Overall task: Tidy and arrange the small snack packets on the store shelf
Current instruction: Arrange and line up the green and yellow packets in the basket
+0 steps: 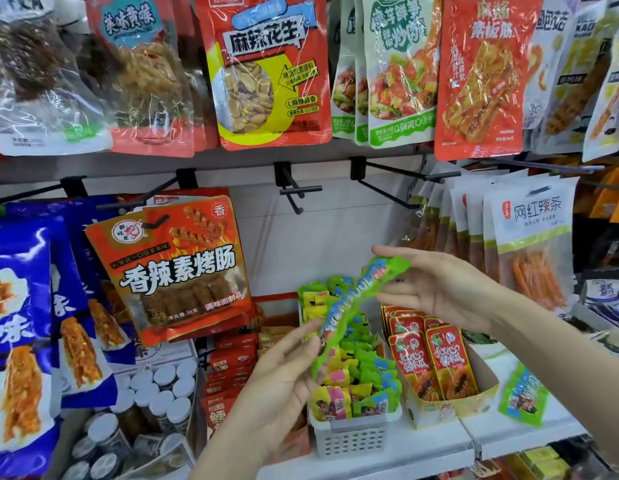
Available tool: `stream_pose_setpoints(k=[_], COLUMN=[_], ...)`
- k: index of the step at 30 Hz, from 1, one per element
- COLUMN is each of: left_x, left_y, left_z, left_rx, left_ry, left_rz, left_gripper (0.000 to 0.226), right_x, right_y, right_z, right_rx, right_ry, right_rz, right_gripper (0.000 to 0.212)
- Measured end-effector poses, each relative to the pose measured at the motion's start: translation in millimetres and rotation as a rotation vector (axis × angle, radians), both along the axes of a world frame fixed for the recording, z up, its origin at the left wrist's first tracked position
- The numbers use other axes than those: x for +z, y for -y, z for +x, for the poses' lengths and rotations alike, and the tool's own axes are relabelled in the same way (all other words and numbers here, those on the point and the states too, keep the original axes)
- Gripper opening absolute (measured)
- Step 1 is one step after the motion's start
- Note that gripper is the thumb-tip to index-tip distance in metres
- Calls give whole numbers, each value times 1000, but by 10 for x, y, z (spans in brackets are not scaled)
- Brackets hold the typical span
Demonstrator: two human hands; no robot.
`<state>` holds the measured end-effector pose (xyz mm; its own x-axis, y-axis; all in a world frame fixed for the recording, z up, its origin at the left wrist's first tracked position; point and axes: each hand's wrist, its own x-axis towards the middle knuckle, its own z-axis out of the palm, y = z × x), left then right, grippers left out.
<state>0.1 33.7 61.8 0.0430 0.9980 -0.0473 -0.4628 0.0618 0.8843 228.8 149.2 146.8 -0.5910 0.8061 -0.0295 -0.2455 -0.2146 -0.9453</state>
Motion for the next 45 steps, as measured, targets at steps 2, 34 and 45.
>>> stream_pose_setpoints(k=[2, 34, 45], left_x=[-14, -511, -485], left_y=[-65, -1281, -1311], left_z=[-12, -53, -94], left_rx=[94, -107, -33], left_ry=[-187, -1748, -1760], left_rz=[45, 224, 147], left_gripper=[33, 59, 74], right_x=[33, -330, -518], right_y=[-16, -470, -792], right_z=[74, -283, -532], right_rx=[8, -651, -356], right_ry=[48, 971, 1253], right_rz=[-43, 1059, 914], right_gripper=[39, 20, 32])
